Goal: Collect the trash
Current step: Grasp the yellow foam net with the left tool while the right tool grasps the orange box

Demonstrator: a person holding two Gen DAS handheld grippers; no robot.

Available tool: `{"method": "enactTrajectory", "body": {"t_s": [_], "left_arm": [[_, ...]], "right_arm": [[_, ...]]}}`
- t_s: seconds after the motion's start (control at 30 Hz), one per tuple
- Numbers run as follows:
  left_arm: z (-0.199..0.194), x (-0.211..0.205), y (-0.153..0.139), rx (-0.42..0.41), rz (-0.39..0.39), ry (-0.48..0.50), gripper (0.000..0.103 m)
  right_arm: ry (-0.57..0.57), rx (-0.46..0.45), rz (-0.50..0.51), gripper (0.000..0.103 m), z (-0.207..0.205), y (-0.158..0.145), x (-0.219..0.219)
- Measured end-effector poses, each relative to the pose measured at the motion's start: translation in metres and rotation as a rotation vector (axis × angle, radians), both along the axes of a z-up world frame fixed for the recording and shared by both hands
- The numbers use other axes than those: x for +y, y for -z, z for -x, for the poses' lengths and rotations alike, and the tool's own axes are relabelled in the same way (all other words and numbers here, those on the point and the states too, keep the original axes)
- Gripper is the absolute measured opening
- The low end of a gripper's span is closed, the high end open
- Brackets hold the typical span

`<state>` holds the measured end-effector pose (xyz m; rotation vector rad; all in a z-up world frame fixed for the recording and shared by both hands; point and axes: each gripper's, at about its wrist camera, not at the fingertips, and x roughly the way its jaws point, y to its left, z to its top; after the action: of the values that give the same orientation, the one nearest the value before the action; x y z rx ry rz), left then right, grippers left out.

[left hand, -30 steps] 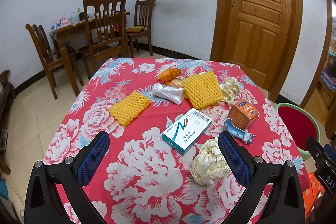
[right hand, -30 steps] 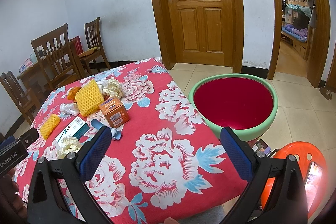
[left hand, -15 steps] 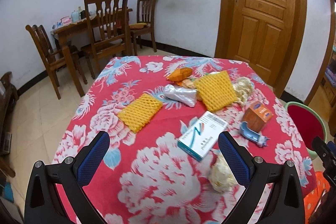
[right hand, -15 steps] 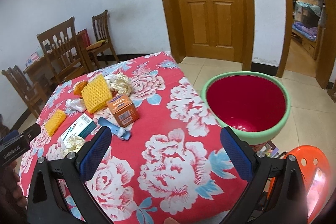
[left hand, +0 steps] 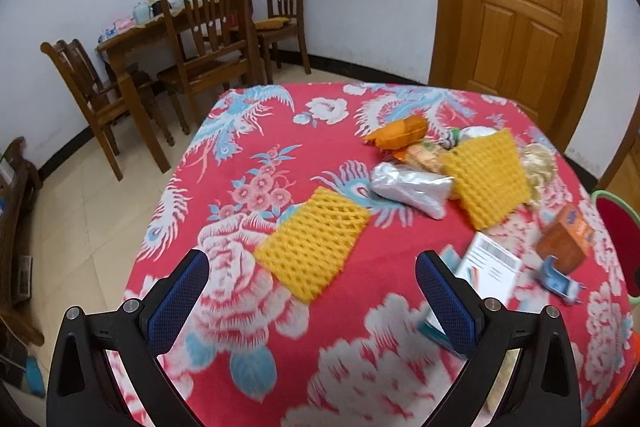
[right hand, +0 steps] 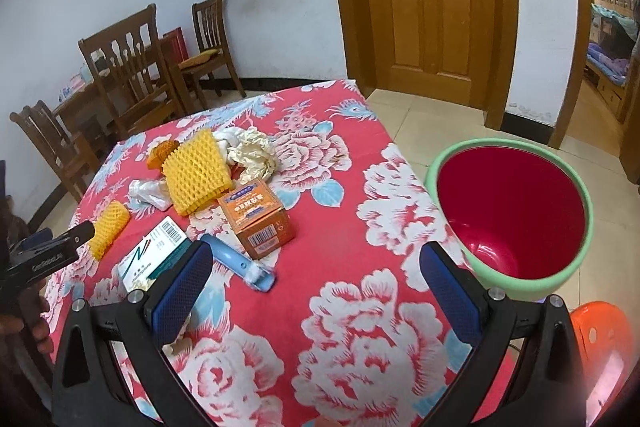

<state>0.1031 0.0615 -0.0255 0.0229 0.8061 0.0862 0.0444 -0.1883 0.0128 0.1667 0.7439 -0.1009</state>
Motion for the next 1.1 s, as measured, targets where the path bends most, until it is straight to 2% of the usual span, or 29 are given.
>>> {"method": "enactTrajectory", "body": {"t_s": [0.3, 0.47, 0.53, 0.67, 0.77, 0.87, 0.93, 1.03, 1.1], "left_arm": [[-0.037, 0.013, 0.024, 0.068, 0.010, -0.023, 0.101], [-0.046, 0.014, 0.033, 0.103, 0.021, -0.012, 0.086], [-0.048, 0.014, 0.037, 0.123, 0.033, -0.010, 0.076], [-0.049, 0.018, 0.042, 0.132, 0.074, -0.010, 0.069], [-0.048, 0.015, 0.041, 0.122, 0.074, 0.006, 0.055], [-0.046, 0.013, 0.039, 0.117, 0.080, 0.018, 0.045], [-0.044, 0.013, 0.039, 0.114, 0.086, 0.018, 0.037], [-0.043, 0.017, 0.037, 0.115, 0.106, 0.011, 0.026], [-0.040, 0.019, 0.036, 0.116, 0.129, 0.009, 0.024]], "right_arm": [[-0.035, 0.058, 0.010, 0.102, -0.034, 0.013, 0.010], [-0.067, 0.091, 0.005, 0.102, -0.051, 0.023, 0.017], [-0.077, 0.101, 0.006, 0.101, -0.057, 0.027, 0.020], [-0.101, 0.125, 0.001, 0.092, -0.068, 0.035, 0.022], [-0.120, 0.136, -0.007, 0.083, -0.073, 0.039, 0.023], [-0.143, 0.151, -0.032, 0.070, -0.077, 0.043, 0.023], [-0.157, 0.151, -0.044, 0.055, -0.078, 0.045, 0.024], [-0.160, 0.143, -0.048, 0.054, -0.078, 0.045, 0.024], [-0.164, 0.132, -0.058, 0.053, -0.076, 0.044, 0.023]]}}
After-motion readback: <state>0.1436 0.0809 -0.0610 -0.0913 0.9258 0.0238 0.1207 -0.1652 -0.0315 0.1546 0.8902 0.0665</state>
